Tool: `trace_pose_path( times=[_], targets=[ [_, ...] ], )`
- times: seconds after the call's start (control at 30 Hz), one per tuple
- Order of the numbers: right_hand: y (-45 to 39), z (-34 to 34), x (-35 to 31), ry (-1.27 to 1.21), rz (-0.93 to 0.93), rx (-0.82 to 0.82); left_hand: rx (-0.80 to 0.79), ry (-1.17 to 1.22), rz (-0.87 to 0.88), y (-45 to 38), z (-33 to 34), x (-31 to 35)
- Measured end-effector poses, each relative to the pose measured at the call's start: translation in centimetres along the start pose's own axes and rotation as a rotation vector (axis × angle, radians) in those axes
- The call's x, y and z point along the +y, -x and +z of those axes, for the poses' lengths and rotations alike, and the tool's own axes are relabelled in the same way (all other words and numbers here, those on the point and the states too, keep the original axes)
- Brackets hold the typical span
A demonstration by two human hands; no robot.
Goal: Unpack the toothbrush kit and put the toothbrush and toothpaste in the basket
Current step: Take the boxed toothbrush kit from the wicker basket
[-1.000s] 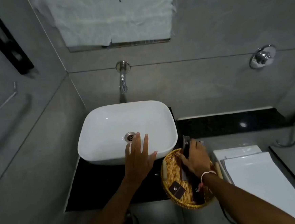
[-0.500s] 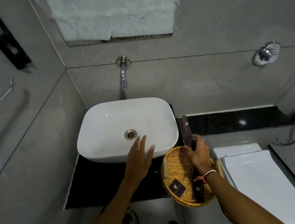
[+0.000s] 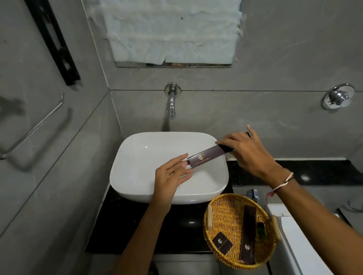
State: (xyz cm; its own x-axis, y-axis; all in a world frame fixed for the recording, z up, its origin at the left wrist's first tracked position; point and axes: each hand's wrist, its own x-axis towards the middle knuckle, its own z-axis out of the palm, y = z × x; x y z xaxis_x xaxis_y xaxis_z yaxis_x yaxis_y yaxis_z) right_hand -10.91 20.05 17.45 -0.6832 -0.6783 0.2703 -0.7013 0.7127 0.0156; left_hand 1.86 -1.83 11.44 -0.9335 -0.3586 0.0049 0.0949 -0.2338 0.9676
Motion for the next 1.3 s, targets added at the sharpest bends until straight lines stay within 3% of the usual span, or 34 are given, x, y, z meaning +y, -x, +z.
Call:
trace_pose_path(
  times=[0.43,0.5,0.63,0.7,0.93,1.3],
  targets=[
    [-3.2,-4.8,-3.0,0.242,-0.206,0.112,0.157,0.106,0.032,0.4,0.2,-0.9],
    [-3.7,-6.0,-3.9,0.294,-0.257,0.163,0.176,0.271,-0.046,0.3,0.5,-1.4],
    [-4.3,-8.0,-5.5,0.358,-0.339,0.202,0.132,0.894,-0.266,0.2,0.6,-1.7],
    [-4.3,-8.6,-6.1,0.362,-0.353,0.191,0.120,1.012,-0.306,0.2,0.4,-1.7],
    [-3.9,-8.9,-8.6,0.347,-0.424,0.127,0.117,1.068,-0.370,0.0,0.3,-1.6],
    [-4.0,-10.5,-9.3,0.299,-0.266,0.167,0.077,1.059,-0.369,1.1,-1.0,-1.7]
  ],
)
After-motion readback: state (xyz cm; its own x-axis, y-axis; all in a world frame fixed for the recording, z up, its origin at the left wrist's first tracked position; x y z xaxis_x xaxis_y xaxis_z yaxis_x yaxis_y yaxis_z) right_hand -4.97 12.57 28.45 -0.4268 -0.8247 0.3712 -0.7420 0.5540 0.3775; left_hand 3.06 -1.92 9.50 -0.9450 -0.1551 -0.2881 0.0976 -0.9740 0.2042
